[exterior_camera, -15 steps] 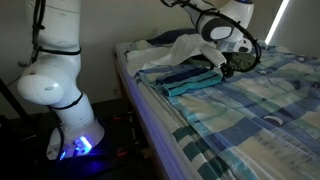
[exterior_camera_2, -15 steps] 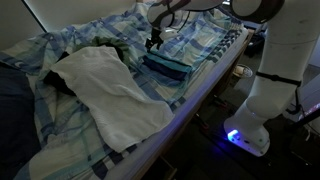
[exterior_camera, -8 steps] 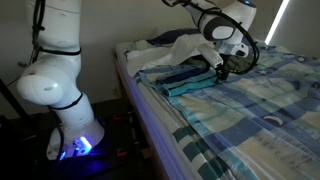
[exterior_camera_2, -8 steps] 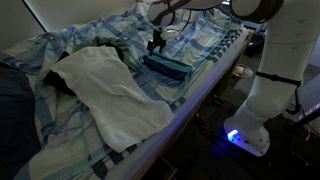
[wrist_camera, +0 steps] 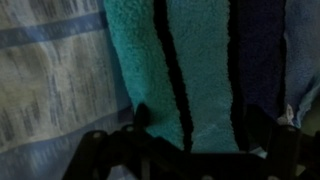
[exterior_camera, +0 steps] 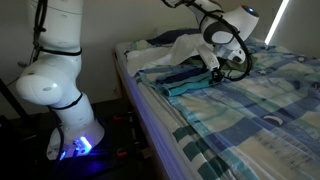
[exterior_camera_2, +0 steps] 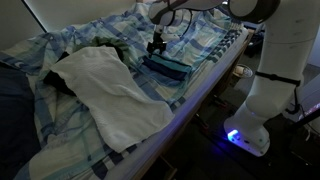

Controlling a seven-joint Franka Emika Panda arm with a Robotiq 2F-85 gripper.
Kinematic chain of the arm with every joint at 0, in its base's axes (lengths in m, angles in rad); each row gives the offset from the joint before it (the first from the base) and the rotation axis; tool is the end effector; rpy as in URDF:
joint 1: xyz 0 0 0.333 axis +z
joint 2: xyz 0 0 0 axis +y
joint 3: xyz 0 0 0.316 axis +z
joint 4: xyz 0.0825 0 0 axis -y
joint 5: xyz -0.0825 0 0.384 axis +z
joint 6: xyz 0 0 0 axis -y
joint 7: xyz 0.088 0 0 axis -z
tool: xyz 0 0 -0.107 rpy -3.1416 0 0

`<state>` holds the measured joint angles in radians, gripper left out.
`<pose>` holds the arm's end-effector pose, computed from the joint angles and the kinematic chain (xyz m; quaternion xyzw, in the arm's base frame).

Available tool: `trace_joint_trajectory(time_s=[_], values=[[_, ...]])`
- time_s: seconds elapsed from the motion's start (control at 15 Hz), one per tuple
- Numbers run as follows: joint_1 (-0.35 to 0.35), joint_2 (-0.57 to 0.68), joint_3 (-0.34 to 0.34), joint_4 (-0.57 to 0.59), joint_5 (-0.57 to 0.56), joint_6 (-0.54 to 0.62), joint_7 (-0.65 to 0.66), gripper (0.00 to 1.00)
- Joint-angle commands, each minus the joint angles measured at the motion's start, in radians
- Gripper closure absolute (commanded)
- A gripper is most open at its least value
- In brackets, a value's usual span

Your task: Fold the towel

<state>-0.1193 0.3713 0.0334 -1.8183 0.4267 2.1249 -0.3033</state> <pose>0.6346 -0.0375 0.3331 -0.9827 0.0115 -0.0038 0.1851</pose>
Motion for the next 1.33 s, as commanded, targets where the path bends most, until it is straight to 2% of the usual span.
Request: trace_joint_trajectory(time_s=[0.0,0.07,0.67,0.8,1.0,1.27], values=[[-0.037,0.04,0.029,0.038,0.085,-0.05,-0.062,0.11],[-0.041,0.046,0.031,0.04,0.099,-0.053,-0.072,0.26],[-0.093,0.049,0.03,0.039,0.194,-0.066,-0.152,0.96],[-0.105,0.047,0.03,0.037,0.237,-0.092,-0.187,1.0],[-0.103,0.024,0.019,0.017,0.248,-0.118,-0.222,0.97],[-0.116,-0.015,0.022,-0.01,0.283,-0.149,-0.362,0.97]])
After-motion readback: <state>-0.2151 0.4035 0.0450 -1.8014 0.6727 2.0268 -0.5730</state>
